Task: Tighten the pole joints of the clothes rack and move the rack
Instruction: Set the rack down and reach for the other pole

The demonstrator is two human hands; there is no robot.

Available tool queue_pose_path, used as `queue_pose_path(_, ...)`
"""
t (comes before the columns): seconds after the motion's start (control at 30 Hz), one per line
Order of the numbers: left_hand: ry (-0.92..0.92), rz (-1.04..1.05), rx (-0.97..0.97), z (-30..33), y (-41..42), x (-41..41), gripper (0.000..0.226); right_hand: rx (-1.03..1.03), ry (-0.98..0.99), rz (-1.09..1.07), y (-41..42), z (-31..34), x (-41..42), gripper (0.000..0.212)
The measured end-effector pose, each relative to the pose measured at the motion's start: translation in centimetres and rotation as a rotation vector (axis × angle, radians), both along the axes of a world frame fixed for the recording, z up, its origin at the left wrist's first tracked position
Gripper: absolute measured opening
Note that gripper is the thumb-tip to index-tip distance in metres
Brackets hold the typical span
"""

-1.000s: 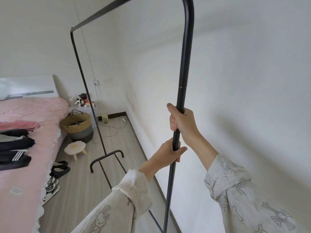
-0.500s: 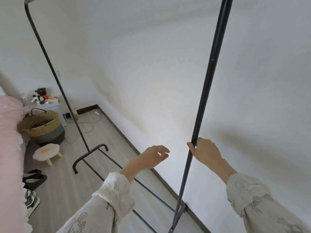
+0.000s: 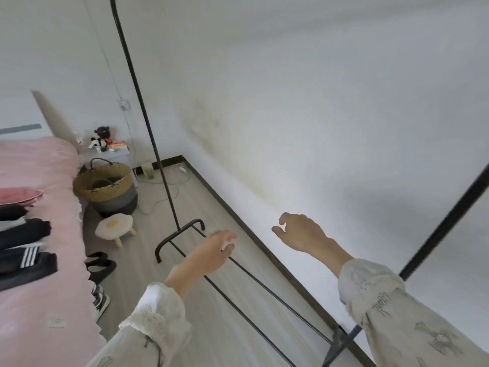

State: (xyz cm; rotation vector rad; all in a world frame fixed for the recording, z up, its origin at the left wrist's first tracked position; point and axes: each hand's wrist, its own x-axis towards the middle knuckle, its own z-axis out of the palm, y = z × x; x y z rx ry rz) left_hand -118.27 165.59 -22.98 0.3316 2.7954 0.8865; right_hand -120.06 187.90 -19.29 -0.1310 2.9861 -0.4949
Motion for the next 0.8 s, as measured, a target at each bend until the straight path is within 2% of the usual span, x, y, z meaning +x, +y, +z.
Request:
queue_pose_path(0.17, 0.015, 0.134, -0.034, 0.6, -9.5, -5.1, 0.036, -0.051, -0.021, 0.112, -8.9, -0.7, -8.0, 0.036)
queue_pose_path(0.37, 0.087, 0.294, -0.036, 4.5, -20.1, -17.1, 0.039, -0.147, 0.042, 0.205, -20.1, 1.7, -22.4, 0.034)
queue_pose_path(0.6, 0.136, 0.337, 0.020, 7.3, -31.0, -30.0, 0.035, -0.190, 0.087, 0.265, -30.5, 5.5, -35.2, 0.031)
queue_pose_path(0.8, 0.137, 0.309, 0.108, 5.3, -39.5, -40.9, 0.035, -0.203, 0.067, 0.229, -38.2, 5.0, -44.3, 0.029)
